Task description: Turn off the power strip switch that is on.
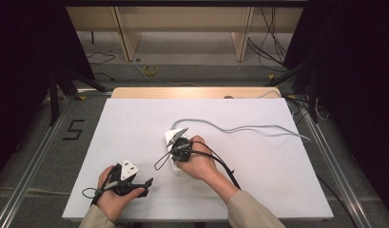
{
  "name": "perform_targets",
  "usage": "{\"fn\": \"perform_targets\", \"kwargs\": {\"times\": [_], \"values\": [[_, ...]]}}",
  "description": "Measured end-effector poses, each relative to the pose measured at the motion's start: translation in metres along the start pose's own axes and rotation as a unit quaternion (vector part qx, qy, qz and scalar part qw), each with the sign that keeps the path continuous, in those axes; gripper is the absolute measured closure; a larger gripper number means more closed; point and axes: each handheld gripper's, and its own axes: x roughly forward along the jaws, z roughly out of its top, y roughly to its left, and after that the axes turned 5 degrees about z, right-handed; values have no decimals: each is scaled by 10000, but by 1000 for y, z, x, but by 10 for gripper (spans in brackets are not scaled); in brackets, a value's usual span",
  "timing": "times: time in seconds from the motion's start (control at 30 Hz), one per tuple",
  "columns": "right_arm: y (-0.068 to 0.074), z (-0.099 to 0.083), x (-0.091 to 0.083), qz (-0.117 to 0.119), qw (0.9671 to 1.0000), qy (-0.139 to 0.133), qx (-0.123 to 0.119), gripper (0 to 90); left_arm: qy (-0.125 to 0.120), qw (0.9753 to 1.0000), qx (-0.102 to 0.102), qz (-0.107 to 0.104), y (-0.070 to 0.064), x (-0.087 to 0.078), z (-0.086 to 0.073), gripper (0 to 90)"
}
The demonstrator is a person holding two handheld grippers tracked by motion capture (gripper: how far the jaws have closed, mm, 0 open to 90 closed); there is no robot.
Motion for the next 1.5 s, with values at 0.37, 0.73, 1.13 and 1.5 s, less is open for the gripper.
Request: {"fn": "perform_targets", "kwargs": {"times": [0.37, 0.73, 1.13, 1.5], "values": [[2, 2, 0, -86, 9999, 99, 62, 900, 2, 10000, 0, 5, 0, 0, 0, 166], [4, 2, 1, -156, 9998, 141, 19, 900, -1, 10000, 9, 5, 0, 0, 0, 166], [2, 0, 1, -87, 9999, 36, 73, 900, 6, 10000, 1, -1, 0, 0, 0, 166], [3, -1, 0, -87, 9999, -5, 89, 900, 12, 10000, 7, -8, 0, 1, 0, 166]]}}
